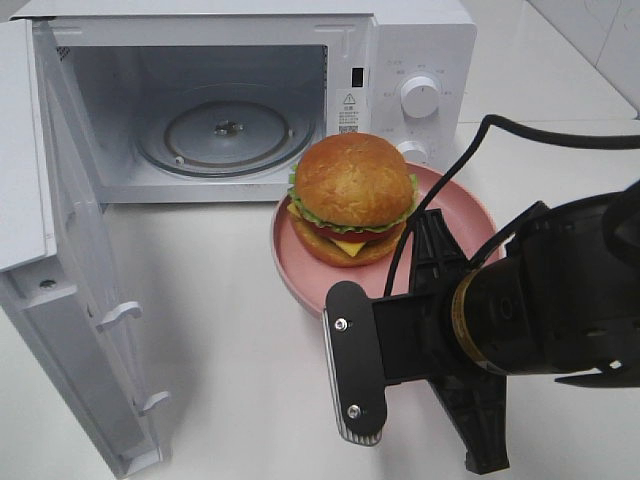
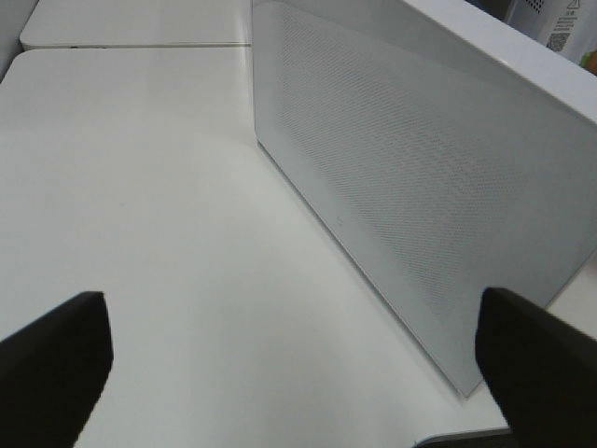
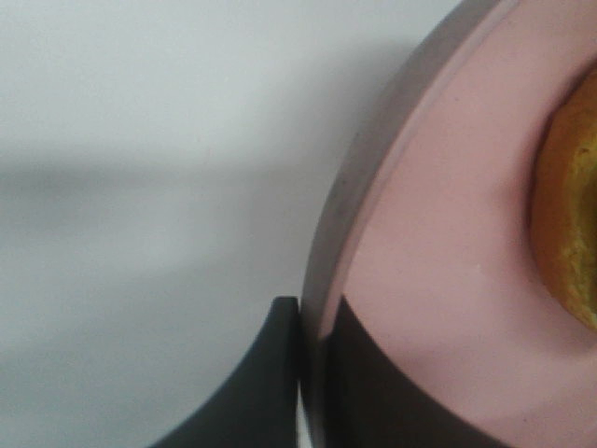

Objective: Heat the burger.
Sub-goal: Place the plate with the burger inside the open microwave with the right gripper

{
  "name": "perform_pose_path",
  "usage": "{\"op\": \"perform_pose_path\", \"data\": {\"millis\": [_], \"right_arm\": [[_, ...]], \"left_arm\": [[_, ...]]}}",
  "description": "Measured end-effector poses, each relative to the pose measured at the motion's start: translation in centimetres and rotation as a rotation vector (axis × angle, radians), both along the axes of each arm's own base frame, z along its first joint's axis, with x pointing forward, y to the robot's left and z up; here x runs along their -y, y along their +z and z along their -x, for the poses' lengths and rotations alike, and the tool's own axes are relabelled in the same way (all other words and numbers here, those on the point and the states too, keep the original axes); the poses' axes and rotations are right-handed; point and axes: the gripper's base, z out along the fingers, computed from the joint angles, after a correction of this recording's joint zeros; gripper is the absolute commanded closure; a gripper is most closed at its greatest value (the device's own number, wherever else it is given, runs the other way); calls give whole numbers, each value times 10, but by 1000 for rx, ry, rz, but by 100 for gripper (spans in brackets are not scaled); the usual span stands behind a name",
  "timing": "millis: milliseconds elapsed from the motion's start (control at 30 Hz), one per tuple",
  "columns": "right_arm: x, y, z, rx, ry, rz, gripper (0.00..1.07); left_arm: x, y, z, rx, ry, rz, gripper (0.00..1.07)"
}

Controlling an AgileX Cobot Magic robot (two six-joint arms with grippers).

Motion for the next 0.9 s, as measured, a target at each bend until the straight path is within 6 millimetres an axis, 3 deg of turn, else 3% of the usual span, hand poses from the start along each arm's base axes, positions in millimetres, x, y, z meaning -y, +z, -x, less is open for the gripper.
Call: {"op": "perform_pose_path", "data": {"millis": [233, 600, 900], "right_arm": [[-1, -1, -4, -22, 103, -14, 107], [11, 2, -25, -47, 257, 27, 107], [21, 0, -32, -97, 333, 41, 107]], "left_arm": [[0, 0, 0, 0, 0, 0, 9], [0, 0, 0, 0, 0, 0, 9], [0, 0, 0, 0, 0, 0, 9]]}}
